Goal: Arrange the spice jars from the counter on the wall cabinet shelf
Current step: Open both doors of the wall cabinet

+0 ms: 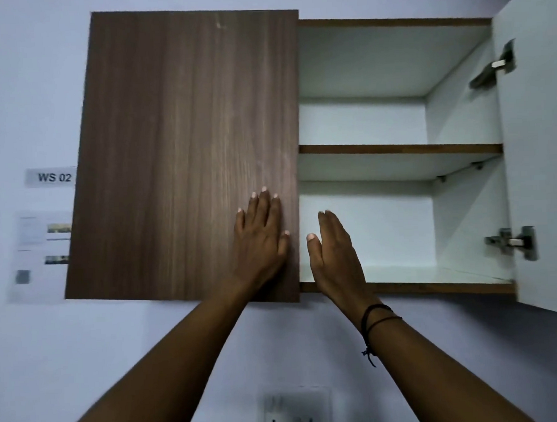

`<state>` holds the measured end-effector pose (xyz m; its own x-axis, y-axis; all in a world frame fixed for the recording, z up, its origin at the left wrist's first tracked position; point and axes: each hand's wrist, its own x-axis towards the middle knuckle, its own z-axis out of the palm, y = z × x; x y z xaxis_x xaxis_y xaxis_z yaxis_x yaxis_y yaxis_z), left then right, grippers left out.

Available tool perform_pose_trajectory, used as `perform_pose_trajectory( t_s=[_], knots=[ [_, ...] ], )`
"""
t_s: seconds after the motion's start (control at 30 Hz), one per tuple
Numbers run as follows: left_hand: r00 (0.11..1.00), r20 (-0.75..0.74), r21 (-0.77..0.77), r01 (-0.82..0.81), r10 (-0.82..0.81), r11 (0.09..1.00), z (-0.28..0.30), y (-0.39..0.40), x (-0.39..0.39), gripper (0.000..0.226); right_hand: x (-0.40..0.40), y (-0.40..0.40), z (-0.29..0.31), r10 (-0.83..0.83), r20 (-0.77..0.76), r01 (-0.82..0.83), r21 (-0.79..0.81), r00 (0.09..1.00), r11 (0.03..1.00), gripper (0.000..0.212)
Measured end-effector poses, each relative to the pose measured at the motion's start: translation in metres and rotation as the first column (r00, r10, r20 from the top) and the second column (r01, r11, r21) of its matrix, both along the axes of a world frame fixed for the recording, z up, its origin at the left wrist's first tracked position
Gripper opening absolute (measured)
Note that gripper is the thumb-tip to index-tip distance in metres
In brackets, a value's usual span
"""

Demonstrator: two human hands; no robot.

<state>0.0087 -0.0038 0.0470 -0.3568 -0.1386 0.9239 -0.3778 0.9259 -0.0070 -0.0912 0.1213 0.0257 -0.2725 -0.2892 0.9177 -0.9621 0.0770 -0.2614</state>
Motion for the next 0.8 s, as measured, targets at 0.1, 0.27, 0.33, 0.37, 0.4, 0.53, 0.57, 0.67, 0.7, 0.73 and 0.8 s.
perform_pose_trajectory(
  t_s=[0.1,0.27,0.33,0.37,0.4,0.53,0.57,0.67,0.7,0.73,0.8],
  knots=[
    [0.993,0.055,-0.044,-0.100,0.103,0.994,-0.005,-0.021,-0.003,0.072,-0.001,-0.029,-0.004,0.062,0.139,-0.069,0.048,0.988,0.996,0.059],
    [0.983,0.033,-0.104,-0.174,0.178,0.979,-0.009,-0.028,-0.015,0.072,-0.002,-0.057,0.001,0.213,0.416,-0.249,0.035,0.884,0.968,0.063],
    [0.982,0.026,-0.114,-0.185,0.189,0.976,-0.009,-0.031,-0.017,0.071,-0.002,-0.063,0.007,0.327,0.522,-0.364,-0.033,0.788,0.931,0.054],
    [0.980,0.030,-0.113,-0.190,0.194,0.975,-0.009,-0.033,-0.017,0.070,-0.001,-0.066,0.009,0.379,0.557,-0.412,-0.072,0.739,0.908,0.046],
    [0.979,0.039,-0.112,-0.195,0.200,0.975,-0.009,-0.033,-0.017,0.070,0.000,-0.067,0.011,0.421,0.585,-0.447,-0.110,0.693,0.888,0.039],
    [0.983,0.071,-0.115,-0.160,0.168,0.980,-0.007,-0.029,-0.009,0.071,0.008,-0.063,0.013,0.498,0.627,-0.482,-0.214,0.599,0.850,0.028],
    [0.986,0.072,-0.114,-0.140,0.149,0.984,-0.007,-0.026,-0.004,0.072,0.011,-0.060,0.012,0.506,0.620,-0.486,-0.221,0.600,0.846,0.028],
    [0.991,0.029,-0.147,-0.125,0.130,0.981,-0.011,-0.014,0.014,0.072,0.028,-0.041,0.007,0.467,0.533,-0.453,-0.167,0.706,0.876,0.031],
    [0.992,0.006,-0.155,-0.121,0.123,0.980,-0.013,-0.008,0.023,0.071,0.037,-0.033,0.005,0.446,0.492,-0.433,-0.146,0.748,0.889,0.032],
    [0.995,-0.018,-0.162,-0.100,0.098,0.982,-0.016,-0.004,0.030,0.071,0.046,-0.026,0.003,0.435,0.448,-0.420,-0.139,0.781,0.897,0.032],
    [0.998,-0.063,-0.160,-0.018,0.008,0.987,-0.020,0.004,0.043,0.069,0.065,-0.013,-0.003,0.418,0.361,-0.398,-0.132,0.834,0.908,0.029]
  ],
)
